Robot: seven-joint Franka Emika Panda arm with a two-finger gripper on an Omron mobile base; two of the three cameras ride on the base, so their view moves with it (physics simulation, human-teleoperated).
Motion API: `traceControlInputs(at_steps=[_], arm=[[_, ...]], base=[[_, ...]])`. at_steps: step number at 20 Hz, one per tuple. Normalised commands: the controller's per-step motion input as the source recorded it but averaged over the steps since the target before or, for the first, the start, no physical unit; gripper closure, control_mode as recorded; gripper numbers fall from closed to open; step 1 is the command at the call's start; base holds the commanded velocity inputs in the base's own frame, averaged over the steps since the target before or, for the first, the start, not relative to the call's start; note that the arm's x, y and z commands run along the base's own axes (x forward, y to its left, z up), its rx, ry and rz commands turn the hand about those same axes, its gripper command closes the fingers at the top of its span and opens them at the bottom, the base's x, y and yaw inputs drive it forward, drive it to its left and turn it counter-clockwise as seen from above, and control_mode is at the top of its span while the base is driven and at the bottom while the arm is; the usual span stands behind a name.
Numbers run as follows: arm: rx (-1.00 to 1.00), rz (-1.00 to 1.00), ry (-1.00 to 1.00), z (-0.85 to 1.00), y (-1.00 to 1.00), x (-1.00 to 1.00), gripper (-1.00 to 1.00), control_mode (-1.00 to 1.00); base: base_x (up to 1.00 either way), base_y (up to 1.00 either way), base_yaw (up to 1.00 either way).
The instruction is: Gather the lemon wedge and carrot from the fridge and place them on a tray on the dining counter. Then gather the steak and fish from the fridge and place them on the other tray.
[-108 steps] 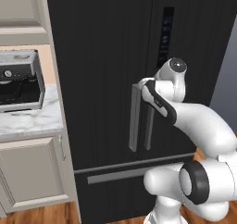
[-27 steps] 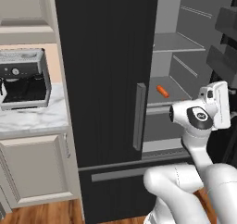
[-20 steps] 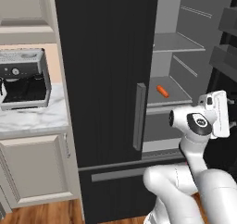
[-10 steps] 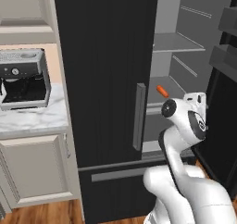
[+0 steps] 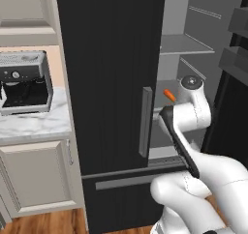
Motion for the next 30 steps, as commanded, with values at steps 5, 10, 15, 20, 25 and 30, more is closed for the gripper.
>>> traceControlInputs(at_steps=[5,10,15,20,25,30], arm=[[0.61,-0.14,-0.22,0.0,1.0,0.3,-1.0,-1.0],[0.44,-0.35,-0.19,0.0,0.57,0.65,-1.0,-1.0],[0.16,-0.31,0.0,-0.01,0.01,0.86,-1.0,-1.0],[0.13,-0.22,-0.01,-0.06,0.0,0.96,-1.0,-1.0],[0.11,-0.13,0.0,-0.23,0.0,0.92,1.0,-1.0],[0.05,-0.04,0.01,-0.12,0.0,0.1,1.0,-1.0]], base=[[0.0,0.0,0.0],[0.0,0.0,0.0],[0.0,0.0,0.0],[0.0,0.0,0.0],[0.0,0.0,0.0],[0.0,0.0,0.0]])
